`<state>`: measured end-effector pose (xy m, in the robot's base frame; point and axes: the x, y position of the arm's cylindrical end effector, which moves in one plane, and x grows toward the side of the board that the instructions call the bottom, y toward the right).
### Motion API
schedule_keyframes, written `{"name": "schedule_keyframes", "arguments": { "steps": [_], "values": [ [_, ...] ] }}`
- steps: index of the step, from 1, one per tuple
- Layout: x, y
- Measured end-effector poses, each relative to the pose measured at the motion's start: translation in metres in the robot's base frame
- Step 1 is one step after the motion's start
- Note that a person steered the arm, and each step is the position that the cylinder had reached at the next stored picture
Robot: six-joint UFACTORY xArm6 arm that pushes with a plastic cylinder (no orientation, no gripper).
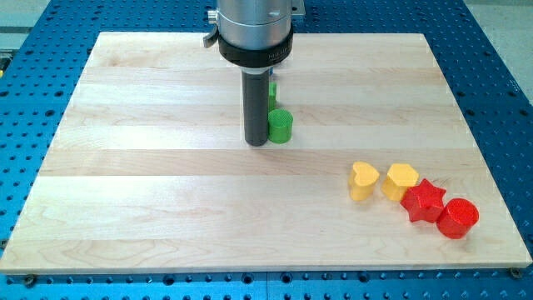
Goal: Place the green circle vertically below the green star
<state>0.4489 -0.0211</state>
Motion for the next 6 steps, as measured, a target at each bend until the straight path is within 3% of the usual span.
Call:
{"name": "schedule_keyframes", "arguments": {
  "steps": [1,4,6],
  "values": [
    [0.043,0.021],
    [0.002,0.1],
    [-0.024,0.061]
  ]
}}
